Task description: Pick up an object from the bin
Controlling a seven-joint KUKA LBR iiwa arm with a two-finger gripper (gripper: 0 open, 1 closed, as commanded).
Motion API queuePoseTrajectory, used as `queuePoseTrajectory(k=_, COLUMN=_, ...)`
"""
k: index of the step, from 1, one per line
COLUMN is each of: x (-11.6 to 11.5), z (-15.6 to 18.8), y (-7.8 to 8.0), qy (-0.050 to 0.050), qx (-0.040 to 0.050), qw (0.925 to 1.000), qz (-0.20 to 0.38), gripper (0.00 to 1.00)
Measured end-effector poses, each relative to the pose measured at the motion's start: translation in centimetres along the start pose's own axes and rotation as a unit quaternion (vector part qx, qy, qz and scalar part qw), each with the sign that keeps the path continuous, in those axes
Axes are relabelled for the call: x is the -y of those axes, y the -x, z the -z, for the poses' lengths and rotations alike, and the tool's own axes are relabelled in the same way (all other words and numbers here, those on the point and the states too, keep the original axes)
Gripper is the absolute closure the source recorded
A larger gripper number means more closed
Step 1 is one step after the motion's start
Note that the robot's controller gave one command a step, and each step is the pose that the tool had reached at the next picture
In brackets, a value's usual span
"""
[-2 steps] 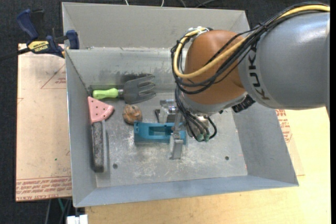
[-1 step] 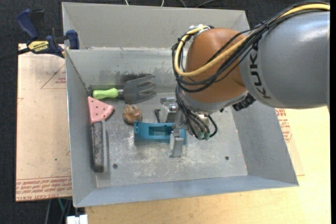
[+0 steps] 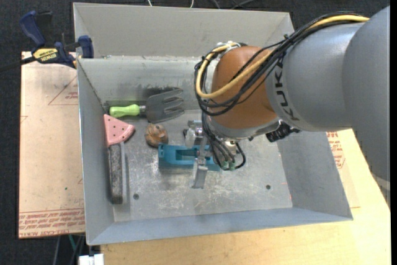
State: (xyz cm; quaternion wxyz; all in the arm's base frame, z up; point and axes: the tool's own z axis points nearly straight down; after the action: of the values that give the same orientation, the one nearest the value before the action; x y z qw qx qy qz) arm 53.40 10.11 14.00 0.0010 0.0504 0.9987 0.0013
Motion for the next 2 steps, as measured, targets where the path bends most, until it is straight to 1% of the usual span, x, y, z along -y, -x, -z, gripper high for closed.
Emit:
queuePoseTrajectory(k=1, x=-0.3, z=-3.8, y=5.7, qy=0.001, qx=0.0026, qw=0.9998, qz=0.019, gripper=0.00)
queuePoseTrajectory(k=2, x=0.3, z=-6.2, y=7.5, qy=0.001, qx=0.0004, qw=1.0000, qz=-0.009, gripper=0.00)
